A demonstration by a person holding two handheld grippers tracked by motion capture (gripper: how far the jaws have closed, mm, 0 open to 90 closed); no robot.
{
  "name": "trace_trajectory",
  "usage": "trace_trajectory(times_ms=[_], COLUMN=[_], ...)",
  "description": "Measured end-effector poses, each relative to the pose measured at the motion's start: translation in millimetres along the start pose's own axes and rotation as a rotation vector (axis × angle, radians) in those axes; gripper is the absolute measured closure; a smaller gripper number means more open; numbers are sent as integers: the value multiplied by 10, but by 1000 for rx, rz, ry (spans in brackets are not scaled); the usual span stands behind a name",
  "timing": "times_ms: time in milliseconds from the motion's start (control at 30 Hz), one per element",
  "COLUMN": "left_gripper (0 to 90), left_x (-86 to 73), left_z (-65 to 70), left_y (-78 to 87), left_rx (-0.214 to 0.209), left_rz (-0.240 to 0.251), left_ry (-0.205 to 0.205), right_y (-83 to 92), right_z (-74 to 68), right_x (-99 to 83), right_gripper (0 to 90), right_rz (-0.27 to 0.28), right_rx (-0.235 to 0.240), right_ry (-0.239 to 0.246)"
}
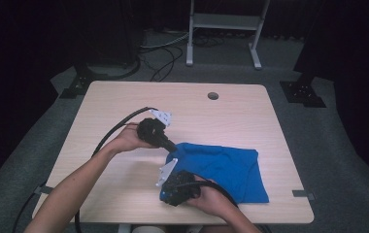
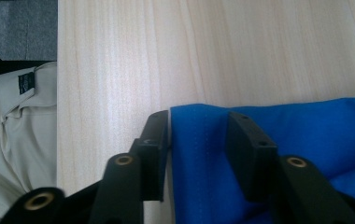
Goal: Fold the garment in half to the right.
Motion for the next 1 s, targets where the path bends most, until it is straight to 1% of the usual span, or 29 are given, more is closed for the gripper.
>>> trace_trajectory(times_ms=[167, 267, 333, 467, 533, 600, 700, 833, 1000], left_gripper=[863, 862, 862, 863, 863, 863, 863, 863, 863], left_x=[1, -1, 0, -2, -12, -37, -76, -70, -89], left_z=[0, 4, 5, 5, 3, 2, 2, 5, 3], left_y=[4, 1, 0, 12, 15, 16, 16, 51, 119], left_rx=[-1, -2, -3, -2, 2, 1, 1, 7, 20], left_rz=[-1, -4, -4, -4, 5, 8, -2, 2, -1], left_ry=[2, 2, 3, 6, 8, 17, 26, 25, 27], right_y=[-5, 1, 5, 12, 18, 32, 54, 82, 143], right_z=[-3, 6, 13, 19, 6, -4, -23, -45, -73], right_x=[6, -4, -10, -15, -16, -10, 12, 48, 113], right_gripper=[725, 794, 822, 843, 844, 843, 843, 843, 843], right_rz=[26, 40, 48, 50, 52, 63, 78, 96, 133], right_rx=[-13, -28, -32, -29, -27, -26, -30, -28, -32], right_ry=[6, -4, -17, -36, -45, -44, -42, -38, -42])
Point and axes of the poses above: each handheld gripper's, and its own axes: y roughly backward along the jaws, x roughly out of its top, z roughly to its right, the point moved 8 cm from there along -y, roughly forward along the jaws, and after that the axes turned 13 degrees about x, right-handed, at the moved point
